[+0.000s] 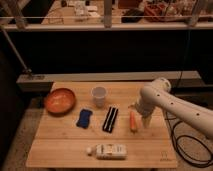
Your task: Place the pepper in the ceramic bowl
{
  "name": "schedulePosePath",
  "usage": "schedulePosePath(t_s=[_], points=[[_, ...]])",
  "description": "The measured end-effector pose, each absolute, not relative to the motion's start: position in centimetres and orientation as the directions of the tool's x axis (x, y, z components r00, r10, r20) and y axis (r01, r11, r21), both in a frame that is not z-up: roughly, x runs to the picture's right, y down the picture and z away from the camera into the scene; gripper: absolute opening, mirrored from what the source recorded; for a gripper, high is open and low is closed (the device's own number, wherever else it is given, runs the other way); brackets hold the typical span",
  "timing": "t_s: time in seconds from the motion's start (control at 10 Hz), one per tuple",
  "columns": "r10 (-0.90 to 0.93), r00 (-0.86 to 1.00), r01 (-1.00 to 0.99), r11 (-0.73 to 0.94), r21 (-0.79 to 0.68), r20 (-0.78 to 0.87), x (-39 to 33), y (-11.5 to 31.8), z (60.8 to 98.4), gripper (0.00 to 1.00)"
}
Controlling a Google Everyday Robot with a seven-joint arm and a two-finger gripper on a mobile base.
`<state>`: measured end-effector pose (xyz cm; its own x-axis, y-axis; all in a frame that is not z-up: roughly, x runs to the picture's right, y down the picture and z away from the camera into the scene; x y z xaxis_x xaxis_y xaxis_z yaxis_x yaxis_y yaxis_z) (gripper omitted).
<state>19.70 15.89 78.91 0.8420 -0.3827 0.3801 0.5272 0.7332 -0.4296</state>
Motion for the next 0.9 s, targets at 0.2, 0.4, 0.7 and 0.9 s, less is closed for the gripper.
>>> schedulePosePath(t_s=[0.2,0.4,0.7,0.9], points=[[-0.389,0.832,0.541,0.726,-0.425,0.395,19.6,16.3,79.6,0.8],[-0.393,0.823,0.553,0.718,-0.422,0.411,19.4,16.6,80.1,0.8],[-0.386,0.809,0.568,0.706,-0.423,0.443,19.2,17.6,81.5,0.8],[-0.38,0.805,0.571,0.703,-0.424,0.455,19.1,18.0,82.0,0.8]])
